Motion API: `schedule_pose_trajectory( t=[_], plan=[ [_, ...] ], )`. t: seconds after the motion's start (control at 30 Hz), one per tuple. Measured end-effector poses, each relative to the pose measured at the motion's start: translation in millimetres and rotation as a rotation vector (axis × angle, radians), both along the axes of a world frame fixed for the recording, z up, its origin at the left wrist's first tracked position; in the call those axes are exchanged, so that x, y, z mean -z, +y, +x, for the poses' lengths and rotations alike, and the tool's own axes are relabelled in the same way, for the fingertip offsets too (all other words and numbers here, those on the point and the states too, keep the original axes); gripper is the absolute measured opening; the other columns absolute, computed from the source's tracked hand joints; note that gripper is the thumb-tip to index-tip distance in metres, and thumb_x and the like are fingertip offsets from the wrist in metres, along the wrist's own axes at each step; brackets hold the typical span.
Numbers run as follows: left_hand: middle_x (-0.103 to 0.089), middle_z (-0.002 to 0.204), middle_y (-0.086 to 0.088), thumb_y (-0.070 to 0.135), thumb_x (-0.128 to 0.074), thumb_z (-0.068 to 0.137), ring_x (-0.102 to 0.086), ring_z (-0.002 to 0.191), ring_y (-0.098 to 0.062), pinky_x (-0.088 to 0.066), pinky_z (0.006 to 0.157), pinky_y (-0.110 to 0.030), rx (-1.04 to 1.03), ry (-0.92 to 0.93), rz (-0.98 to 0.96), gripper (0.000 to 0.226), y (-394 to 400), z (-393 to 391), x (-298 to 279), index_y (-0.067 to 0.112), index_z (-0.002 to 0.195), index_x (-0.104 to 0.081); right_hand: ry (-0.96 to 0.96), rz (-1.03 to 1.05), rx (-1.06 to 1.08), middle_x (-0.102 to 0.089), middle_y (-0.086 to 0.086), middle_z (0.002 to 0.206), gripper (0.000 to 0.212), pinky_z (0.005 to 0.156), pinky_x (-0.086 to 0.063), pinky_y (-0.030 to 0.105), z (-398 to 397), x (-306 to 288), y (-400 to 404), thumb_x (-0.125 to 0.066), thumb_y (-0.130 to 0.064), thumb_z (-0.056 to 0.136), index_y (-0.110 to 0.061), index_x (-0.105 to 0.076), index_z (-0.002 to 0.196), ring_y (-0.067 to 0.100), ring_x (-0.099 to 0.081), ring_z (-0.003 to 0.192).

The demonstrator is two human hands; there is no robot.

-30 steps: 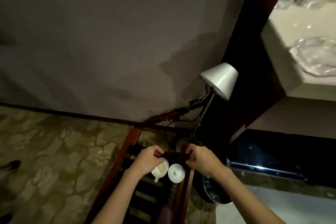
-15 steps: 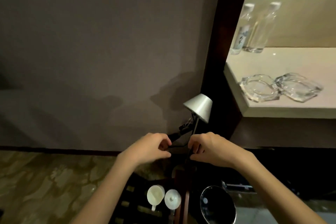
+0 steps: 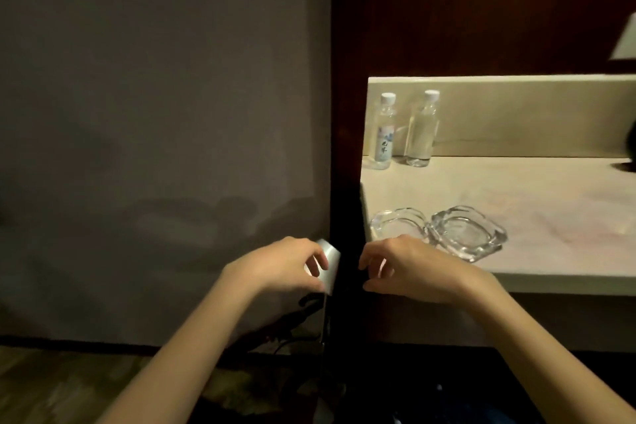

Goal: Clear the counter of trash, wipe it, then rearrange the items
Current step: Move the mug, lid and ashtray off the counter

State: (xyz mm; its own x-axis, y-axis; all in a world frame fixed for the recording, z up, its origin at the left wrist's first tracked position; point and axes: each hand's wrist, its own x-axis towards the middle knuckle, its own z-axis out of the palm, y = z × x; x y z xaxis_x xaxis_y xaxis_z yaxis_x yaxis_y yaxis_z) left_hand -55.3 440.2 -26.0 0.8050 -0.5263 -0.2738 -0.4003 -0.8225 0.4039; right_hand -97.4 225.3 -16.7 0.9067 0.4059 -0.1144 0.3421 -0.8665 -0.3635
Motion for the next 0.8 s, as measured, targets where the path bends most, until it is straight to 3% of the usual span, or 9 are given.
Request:
schedule_pose_trajectory(
  t=[0.1,0.27,0.4,0.5,0.6,0.67,0.8],
  plan=[
    [-0.066,0.108,0.011,0.032,-0.071,0.082,-0.061,0.090,-0.004,-0.050,0.083,-0.024,-0.018,0.026,0.009,0.032,-39.3,7.2,-8.2,0.026,0.112,-0.061,0.014,-0.013,-0.013,-0.069,-0.006,0.099,0.026,0.082,-0.052,0.032,8.7,-6.1,-40.8,-0.067,-0.032,0.084,-0.021,-0.063,0.108,0.012,-0.064,0.089],
    [-0.068,0.105,0.007,0.035,-0.072,0.081,-0.064,0.094,-0.011,-0.048,0.075,-0.024,-0.055,0.066,0.116,0.038,-85.1,27.2,-10.0,0.021,0.115,-0.062,0.014,-0.023,-0.009,-0.069,-0.010,0.101,0.027,0.083,-0.054,0.032,23.8,-9.1,-86.9,-0.067,-0.035,0.086,-0.022,-0.063,0.110,0.009,-0.064,0.088],
    [-0.073,0.095,-0.006,0.039,-0.060,0.089,-0.070,0.078,-0.016,-0.047,0.061,-0.022,-0.138,0.093,0.098,0.035,-108.7,44.7,-7.8,0.007,0.101,-0.069,0.025,0.002,0.003,-0.064,-0.015,0.091,0.025,0.082,-0.054,0.032,32.9,-2.2,-106.4,-0.068,-0.037,0.085,-0.024,-0.064,0.107,0.006,-0.063,0.085],
    [-0.071,0.084,-0.009,0.038,-0.056,0.093,-0.066,0.065,-0.018,-0.052,0.060,-0.025,-0.253,0.144,0.023,0.040,-123.0,58.7,1.0,0.000,0.093,-0.064,0.028,0.015,-0.001,-0.063,-0.016,0.090,0.024,0.082,-0.055,0.032,39.8,2.8,-116.1,-0.067,-0.038,0.085,-0.025,-0.064,0.105,0.004,-0.063,0.085],
    [-0.066,0.067,-0.007,0.036,-0.056,0.093,-0.064,0.055,-0.017,-0.056,0.063,-0.028,-0.361,0.134,-0.024,0.036,-130.4,72.6,10.8,0.004,0.076,-0.056,0.040,0.039,0.023,-0.063,-0.013,0.093,0.024,0.081,-0.055,0.027,46.1,1.7,-124.4,-0.067,-0.037,0.086,-0.023,-0.065,0.106,0.007,-0.063,0.087],
    [-0.066,0.061,-0.006,0.029,-0.061,0.090,-0.063,0.051,-0.014,-0.054,0.056,-0.024,-0.406,0.142,-0.058,0.031,-131.6,79.0,14.4,0.005,0.072,-0.057,0.035,0.044,0.041,-0.066,-0.009,0.096,0.024,0.082,-0.054,0.028,50.4,0.3,-127.6,-0.067,-0.035,0.087,-0.021,-0.066,0.106,0.009,-0.064,0.088],
    [-0.063,0.050,-0.005,0.016,-0.068,0.082,-0.066,0.054,-0.018,-0.050,0.051,-0.021,-0.451,0.156,-0.112,0.024,-133.6,86.4,17.7,0.006,0.063,-0.057,0.012,0.034,0.101,-0.071,-0.003,0.101,0.026,0.083,-0.053,0.032,60.4,1.1,-131.0,-0.064,-0.037,0.088,-0.018,-0.068,0.105,0.010,-0.064,0.084]
  ],
)
